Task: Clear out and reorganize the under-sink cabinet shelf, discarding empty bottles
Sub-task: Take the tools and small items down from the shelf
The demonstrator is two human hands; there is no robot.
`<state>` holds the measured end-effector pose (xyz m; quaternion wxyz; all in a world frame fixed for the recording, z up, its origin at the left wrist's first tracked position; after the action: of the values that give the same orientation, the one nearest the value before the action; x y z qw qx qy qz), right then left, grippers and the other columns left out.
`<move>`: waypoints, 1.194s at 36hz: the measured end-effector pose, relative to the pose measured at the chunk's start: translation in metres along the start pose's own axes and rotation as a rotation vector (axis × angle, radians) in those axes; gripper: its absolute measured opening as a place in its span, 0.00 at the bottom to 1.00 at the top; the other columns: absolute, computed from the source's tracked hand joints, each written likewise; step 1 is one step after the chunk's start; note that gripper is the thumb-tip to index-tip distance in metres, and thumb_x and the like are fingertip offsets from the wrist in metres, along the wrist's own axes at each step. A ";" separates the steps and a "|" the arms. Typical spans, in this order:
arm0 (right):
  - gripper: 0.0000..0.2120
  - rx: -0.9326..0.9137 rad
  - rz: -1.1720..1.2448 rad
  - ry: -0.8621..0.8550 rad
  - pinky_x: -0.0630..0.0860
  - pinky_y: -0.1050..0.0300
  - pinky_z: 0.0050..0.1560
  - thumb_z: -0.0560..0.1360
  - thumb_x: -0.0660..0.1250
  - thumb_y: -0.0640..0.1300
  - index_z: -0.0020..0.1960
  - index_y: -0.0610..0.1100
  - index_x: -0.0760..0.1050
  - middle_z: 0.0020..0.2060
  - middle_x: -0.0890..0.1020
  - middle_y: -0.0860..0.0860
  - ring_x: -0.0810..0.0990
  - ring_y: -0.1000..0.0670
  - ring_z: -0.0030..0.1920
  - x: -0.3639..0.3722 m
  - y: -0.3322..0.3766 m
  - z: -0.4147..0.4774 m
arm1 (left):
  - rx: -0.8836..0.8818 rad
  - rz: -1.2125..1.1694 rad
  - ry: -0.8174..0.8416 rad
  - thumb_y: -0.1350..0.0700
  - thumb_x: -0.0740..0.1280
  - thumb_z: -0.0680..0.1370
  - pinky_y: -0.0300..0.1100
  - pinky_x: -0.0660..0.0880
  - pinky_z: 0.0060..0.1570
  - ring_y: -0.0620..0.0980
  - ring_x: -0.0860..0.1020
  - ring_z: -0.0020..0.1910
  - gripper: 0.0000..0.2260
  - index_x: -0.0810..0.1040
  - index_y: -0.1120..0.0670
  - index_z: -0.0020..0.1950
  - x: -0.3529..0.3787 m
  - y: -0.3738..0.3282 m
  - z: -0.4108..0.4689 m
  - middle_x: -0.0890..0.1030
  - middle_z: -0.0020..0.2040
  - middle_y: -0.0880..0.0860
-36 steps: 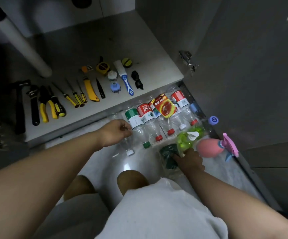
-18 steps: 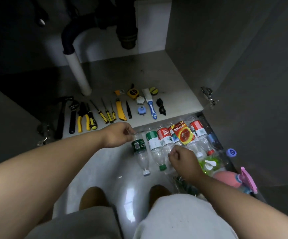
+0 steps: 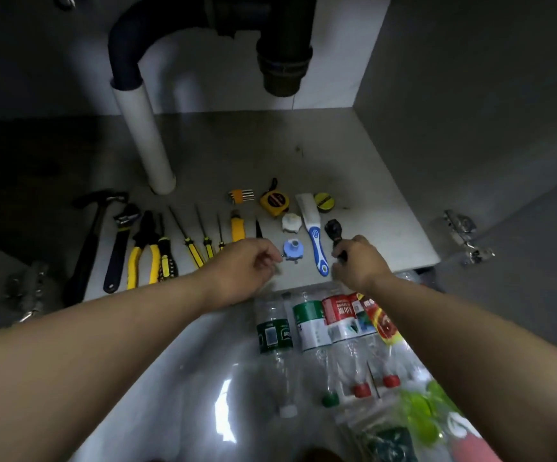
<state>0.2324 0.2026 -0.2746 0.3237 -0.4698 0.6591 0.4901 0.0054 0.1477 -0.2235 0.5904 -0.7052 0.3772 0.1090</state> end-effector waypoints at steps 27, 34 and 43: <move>0.42 -0.164 -0.234 0.163 0.64 0.50 0.75 0.70 0.73 0.51 0.80 0.45 0.59 0.79 0.60 0.45 0.63 0.43 0.77 -0.010 0.052 0.097 | -0.292 -0.903 -0.392 0.64 0.69 0.81 0.35 0.82 0.43 0.50 0.87 0.48 0.07 0.79 0.56 0.58 -0.036 0.083 0.007 0.81 0.59 0.59; 0.19 -0.121 -0.325 -0.167 0.78 0.42 0.50 0.77 0.66 0.44 0.67 0.46 0.68 0.62 0.70 0.39 0.71 0.34 0.58 -0.010 0.035 0.069 | -0.258 -0.751 -0.306 0.59 0.74 0.77 0.34 0.81 0.42 0.46 0.85 0.42 0.05 0.84 0.57 0.52 -0.033 0.081 -0.010 0.87 0.46 0.57; 0.24 -0.035 -0.276 -0.136 0.73 0.49 0.41 0.72 0.72 0.52 0.61 0.49 0.63 0.54 0.71 0.42 0.76 0.38 0.50 -0.014 0.016 0.003 | -0.314 -0.757 -0.072 0.65 0.74 0.76 0.38 0.82 0.51 0.48 0.85 0.48 0.07 0.86 0.57 0.53 -0.007 0.085 -0.055 0.87 0.48 0.56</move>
<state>0.2227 0.2110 -0.2574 0.4236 -0.5272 0.5561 0.4831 -0.0714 0.0987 -0.2683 0.4867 -0.8715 0.0492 -0.0351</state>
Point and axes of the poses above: each hand's wrist, its own z-axis towards the middle knuckle, its own x-axis out of the palm, y = z × x, the point moved 9 cm from there along z, towards the middle knuckle
